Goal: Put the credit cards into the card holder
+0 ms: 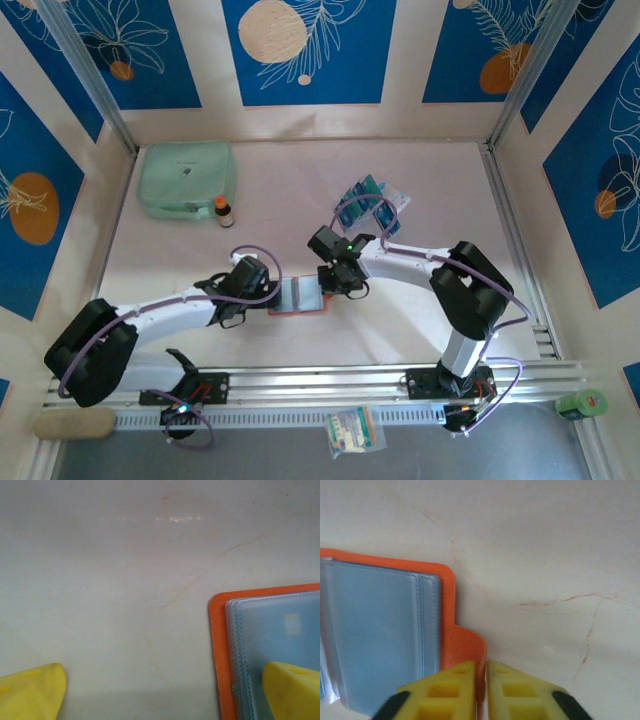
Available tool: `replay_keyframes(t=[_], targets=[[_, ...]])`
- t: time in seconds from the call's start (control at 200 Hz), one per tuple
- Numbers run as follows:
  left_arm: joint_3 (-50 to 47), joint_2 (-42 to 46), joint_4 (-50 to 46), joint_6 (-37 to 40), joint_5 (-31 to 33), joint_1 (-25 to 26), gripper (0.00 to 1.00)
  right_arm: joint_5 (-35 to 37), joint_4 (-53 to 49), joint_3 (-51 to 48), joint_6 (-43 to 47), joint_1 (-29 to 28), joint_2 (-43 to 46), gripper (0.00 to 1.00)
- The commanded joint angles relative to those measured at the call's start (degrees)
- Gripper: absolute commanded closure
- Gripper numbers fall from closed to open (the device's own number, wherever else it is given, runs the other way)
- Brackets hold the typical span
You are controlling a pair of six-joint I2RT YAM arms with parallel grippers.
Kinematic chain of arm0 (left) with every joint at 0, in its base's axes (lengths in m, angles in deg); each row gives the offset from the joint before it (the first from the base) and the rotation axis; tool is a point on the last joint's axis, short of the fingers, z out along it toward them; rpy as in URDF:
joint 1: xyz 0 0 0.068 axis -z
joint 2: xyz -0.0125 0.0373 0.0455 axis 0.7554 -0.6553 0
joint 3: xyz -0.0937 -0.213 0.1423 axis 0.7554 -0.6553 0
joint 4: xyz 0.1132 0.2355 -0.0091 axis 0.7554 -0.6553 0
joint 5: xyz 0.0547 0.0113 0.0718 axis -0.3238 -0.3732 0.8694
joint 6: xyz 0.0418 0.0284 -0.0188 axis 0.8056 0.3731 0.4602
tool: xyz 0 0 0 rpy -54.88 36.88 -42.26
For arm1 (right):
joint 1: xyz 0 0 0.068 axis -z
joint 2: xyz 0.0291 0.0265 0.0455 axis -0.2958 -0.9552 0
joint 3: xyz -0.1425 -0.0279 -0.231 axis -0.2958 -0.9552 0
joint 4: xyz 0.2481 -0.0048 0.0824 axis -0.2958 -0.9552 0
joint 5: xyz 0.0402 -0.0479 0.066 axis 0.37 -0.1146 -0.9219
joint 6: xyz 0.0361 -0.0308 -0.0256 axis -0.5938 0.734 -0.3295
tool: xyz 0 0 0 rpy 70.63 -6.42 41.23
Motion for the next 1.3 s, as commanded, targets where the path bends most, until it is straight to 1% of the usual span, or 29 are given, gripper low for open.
replay_keyframes(t=[0.0, 0.07, 0.145, 0.305, 0.38, 0.475, 0.6, 0.76, 0.91, 1.07, 1.295], targets=[[1.37, -0.82, 0.49, 1.27, -0.88, -0.51, 0.0, -1.19, -2.19, 0.52, 0.57, 0.86, 3.94, 0.76], [1.54, -0.99, 0.25, 1.3, -0.88, -0.51, 0.0, -1.3, -3.15, 1.91, 1.77, 1.89, 5.81, 0.72], [1.63, -0.86, 0.18, 1.37, -0.79, -0.5, 0.0, -1.3, -4.39, 4.03, 3.57, 3.93, 7.46, 0.69], [1.87, -0.73, -0.22, 1.5, -0.61, -0.5, 0.0, -1.5, -6.74, 10.11, 8.34, 10.7, 8.46, 0.66], [1.98, -0.69, -0.29, 1.52, -0.46, -0.51, 0.0, -1.39, -7.66, 13.43, 10.66, 13.73, 7.38, 0.64], [2.07, -0.73, -0.38, 1.51, -0.54, -0.51, 0.0, -1.31, -9.38, 18.5, 13.43, 17.01, 4.47, 0.64], [2.32, -1.03, -0.48, 1.5, -0.61, -0.5, 0.0, -1.05, -11.84, 25.09, 16.68, 19.72, -0.62, 0.64], [2.28, -1.04, -0.57, 1.53, -0.52, -0.5, 0.0, -0.32, -14.58, 32.77, 19.72, 20.94, -7.26, 0.67], [2.14, -0.65, -0.54, 1.39, -0.45, -0.5, 0.0, 1.79, -17.61, 39.12, 21.74, 20.79, -13.65, 0.7], [1.8, -0.47, -0.51, 1.11, -0.35, -0.5, 0.0, 6.41, -19.52, 43.13, 23.11, 20.43, -18.65, 0.75], [1.46, -0.07, -0.58, 0.94, -0.26, -0.51, 0.0, 9.78, -21.03, 47.21, 24.96, 19.08, -23.47, 0.77]])
